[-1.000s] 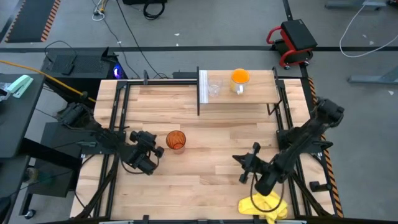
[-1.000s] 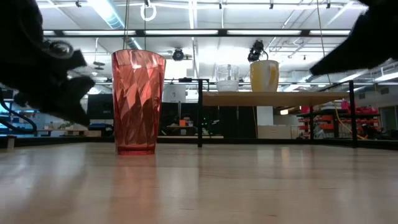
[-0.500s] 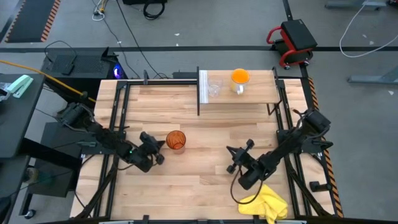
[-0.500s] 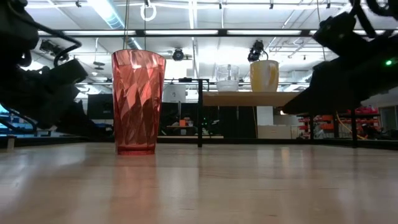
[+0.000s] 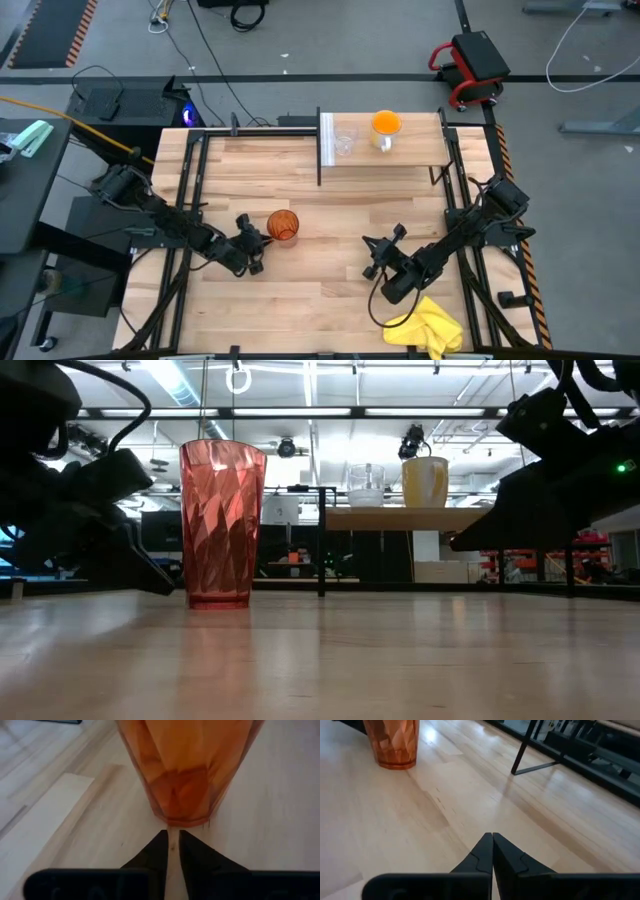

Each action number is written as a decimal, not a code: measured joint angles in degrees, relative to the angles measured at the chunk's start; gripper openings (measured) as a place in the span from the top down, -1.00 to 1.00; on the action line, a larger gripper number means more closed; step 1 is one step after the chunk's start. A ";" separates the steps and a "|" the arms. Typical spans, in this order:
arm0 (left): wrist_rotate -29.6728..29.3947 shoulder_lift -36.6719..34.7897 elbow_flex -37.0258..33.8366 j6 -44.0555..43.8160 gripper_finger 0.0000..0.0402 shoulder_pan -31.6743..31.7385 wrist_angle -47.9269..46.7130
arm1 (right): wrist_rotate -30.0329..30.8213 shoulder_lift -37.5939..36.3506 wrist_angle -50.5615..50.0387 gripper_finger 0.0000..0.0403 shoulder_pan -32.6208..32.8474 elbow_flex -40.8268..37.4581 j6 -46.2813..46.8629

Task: Stack small to large cups/mugs on shelf
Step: Put the brown cup on the shelf

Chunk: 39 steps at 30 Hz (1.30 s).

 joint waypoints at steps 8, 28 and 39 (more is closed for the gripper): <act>0.22 -0.01 0.00 -0.29 0.41 0.07 0.90 | -4.05 0.00 0.02 0.81 -0.20 0.00 -0.15; 10.65 -0.01 0.02 4.66 -0.34 5.85 8.64 | -8.13 -0.02 7.23 0.57 -3.43 0.02 -6.14; 13.28 -0.02 0.07 10.64 -0.35 9.66 15.99 | -8.10 -0.02 8.25 0.57 -4.50 0.02 -7.25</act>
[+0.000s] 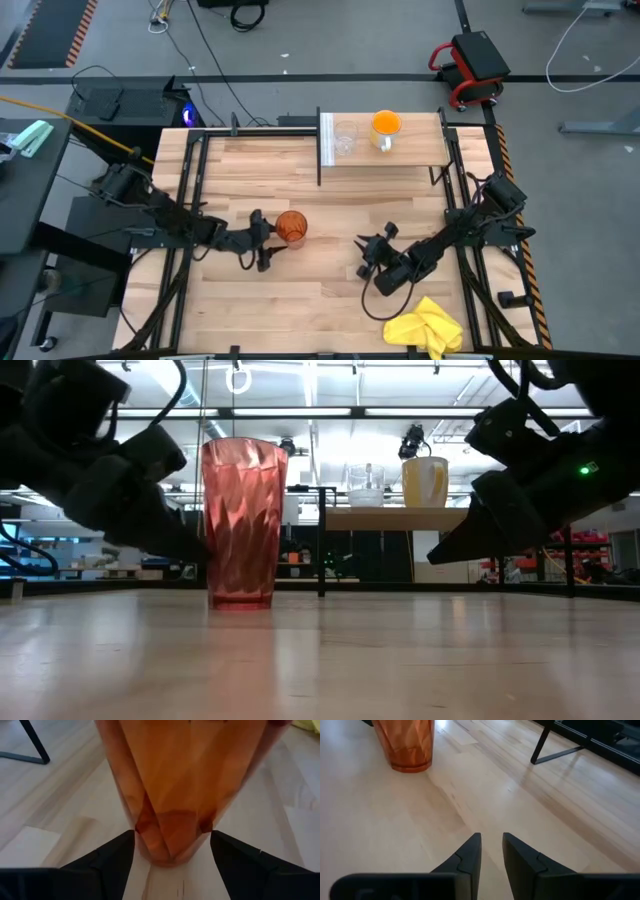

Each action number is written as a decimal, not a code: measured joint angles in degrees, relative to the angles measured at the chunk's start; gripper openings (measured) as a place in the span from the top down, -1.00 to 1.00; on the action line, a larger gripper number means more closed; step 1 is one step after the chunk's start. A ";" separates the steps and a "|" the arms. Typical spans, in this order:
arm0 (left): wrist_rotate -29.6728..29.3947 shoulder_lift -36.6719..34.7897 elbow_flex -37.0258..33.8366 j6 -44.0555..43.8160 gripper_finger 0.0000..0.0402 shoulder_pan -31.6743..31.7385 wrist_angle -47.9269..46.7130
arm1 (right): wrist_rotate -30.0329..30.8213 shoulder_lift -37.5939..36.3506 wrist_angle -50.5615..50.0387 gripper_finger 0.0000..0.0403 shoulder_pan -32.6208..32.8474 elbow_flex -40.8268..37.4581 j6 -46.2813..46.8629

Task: Stack small to large cups/mugs on shelf
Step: Put the brown cup on the shelf

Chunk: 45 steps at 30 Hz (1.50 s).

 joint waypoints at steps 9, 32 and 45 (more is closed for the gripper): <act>7.63 0.02 2.78 2.47 -0.35 4.41 -0.03 | -0.02 -0.04 3.86 0.57 -1.18 0.00 -4.22; 10.56 0.02 6.75 5.27 -0.35 5.27 -0.17 | -0.72 -0.04 4.21 0.59 -2.39 0.00 -4.47; 10.71 0.02 6.75 3.70 -0.42 6.14 0.66 | -6.52 -0.04 17.27 0.63 -5.98 0.00 -16.74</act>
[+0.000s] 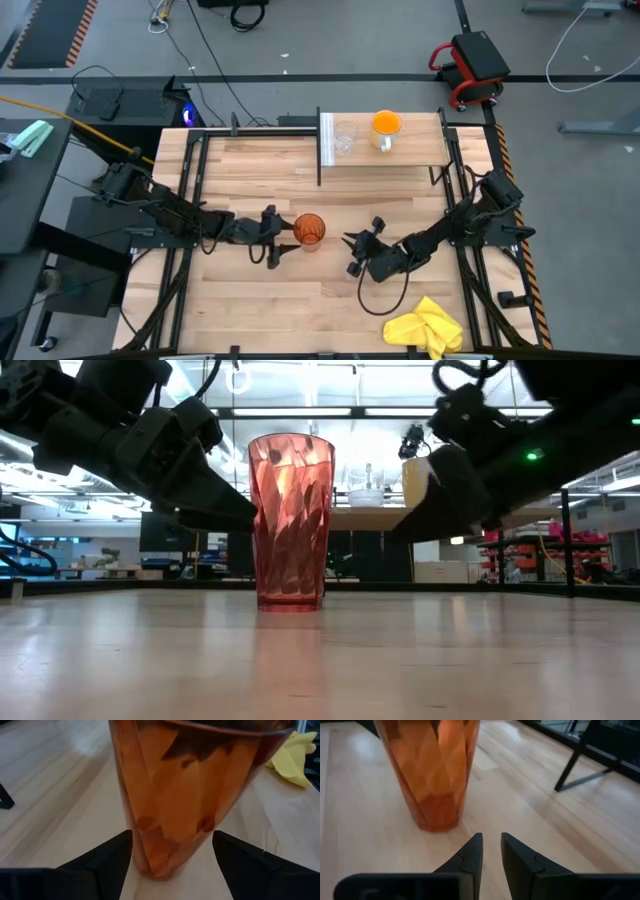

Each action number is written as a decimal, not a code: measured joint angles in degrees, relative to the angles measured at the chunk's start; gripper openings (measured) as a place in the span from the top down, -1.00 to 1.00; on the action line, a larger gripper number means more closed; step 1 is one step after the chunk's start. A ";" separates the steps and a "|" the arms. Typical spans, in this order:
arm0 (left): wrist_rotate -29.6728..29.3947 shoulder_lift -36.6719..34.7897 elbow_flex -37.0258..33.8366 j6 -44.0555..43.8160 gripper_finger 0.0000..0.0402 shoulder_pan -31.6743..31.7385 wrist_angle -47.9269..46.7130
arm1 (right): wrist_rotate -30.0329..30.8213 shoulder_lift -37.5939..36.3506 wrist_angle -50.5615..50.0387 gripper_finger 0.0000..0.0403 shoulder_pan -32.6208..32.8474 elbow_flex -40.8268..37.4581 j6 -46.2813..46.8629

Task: Stack small to large cups/mugs on shelf
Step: Put the brown cup on the shelf

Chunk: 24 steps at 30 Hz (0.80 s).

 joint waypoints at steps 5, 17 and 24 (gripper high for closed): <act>0.73 0.00 0.00 -0.14 -0.43 0.97 0.43 | -2.93 0.00 4.00 0.71 -2.39 0.00 -3.77; 2.74 13.13 6.35 1.19 -0.44 1.28 6.09 | -10.15 0.00 8.01 0.77 -5.50 0.00 -7.24; 4.71 15.01 10.39 2.41 -0.44 1.31 3.91 | -10.84 0.00 7.90 0.77 -5.21 -0.02 -7.22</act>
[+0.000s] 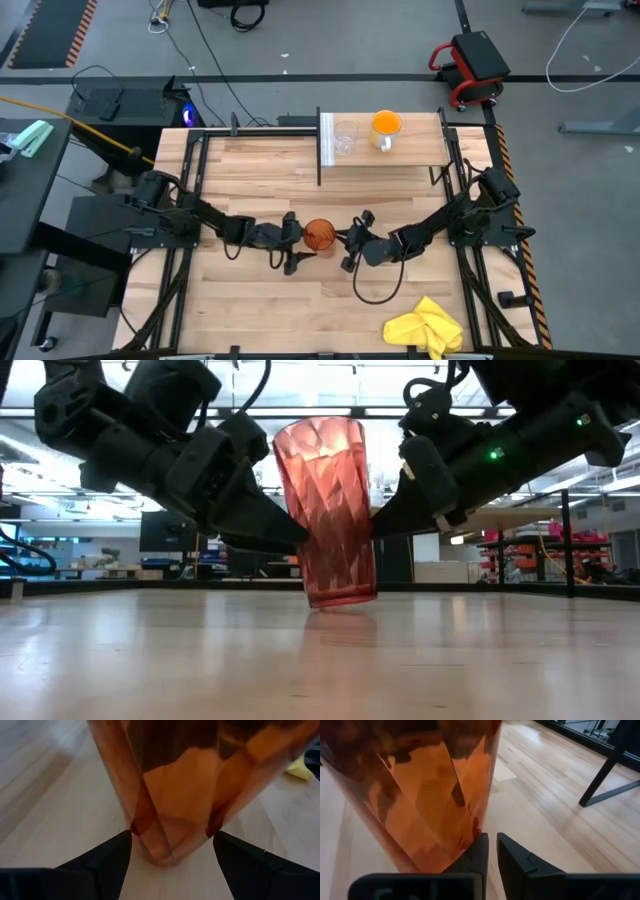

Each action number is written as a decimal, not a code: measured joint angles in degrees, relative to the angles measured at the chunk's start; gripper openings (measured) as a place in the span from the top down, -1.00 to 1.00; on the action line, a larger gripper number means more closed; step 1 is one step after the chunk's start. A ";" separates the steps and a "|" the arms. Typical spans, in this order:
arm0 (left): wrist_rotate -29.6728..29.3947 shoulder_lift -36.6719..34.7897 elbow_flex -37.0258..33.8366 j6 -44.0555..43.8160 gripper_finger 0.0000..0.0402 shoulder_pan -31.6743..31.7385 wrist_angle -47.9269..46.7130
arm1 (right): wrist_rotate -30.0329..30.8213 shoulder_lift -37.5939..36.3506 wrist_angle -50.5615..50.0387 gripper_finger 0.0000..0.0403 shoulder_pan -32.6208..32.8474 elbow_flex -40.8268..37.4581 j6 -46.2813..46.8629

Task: Stack small to large cups/mugs on shelf
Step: Put the brown cup on the shelf

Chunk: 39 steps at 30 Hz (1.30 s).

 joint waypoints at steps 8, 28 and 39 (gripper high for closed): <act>1.28 -0.19 0.54 0.08 -0.44 -0.14 -0.20 | 2.64 0.00 -5.86 0.84 1.03 0.04 5.95; 2.16 -0.19 0.54 -0.10 -0.44 -0.05 1.33 | 3.76 0.00 -5.83 0.95 6.81 0.04 7.11; 2.62 0.03 1.64 0.97 -0.44 -0.05 0.64 | 1.91 0.04 -5.92 0.95 5.76 1.27 3.85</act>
